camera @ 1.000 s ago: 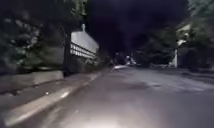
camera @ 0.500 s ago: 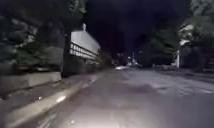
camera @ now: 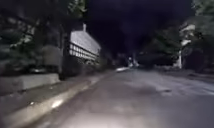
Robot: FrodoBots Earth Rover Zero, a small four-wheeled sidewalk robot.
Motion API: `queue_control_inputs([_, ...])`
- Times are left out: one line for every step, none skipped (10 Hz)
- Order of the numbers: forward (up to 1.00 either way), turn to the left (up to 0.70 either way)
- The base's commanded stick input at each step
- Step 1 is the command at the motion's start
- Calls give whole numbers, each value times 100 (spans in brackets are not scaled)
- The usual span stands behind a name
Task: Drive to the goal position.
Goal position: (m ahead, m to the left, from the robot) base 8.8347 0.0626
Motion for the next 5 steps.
queue_control_inputs([50,0])
queue_control_inputs([50,0])
queue_control_inputs([50,0])
queue_control_inputs([50,0])
queue_control_inputs([50,0])
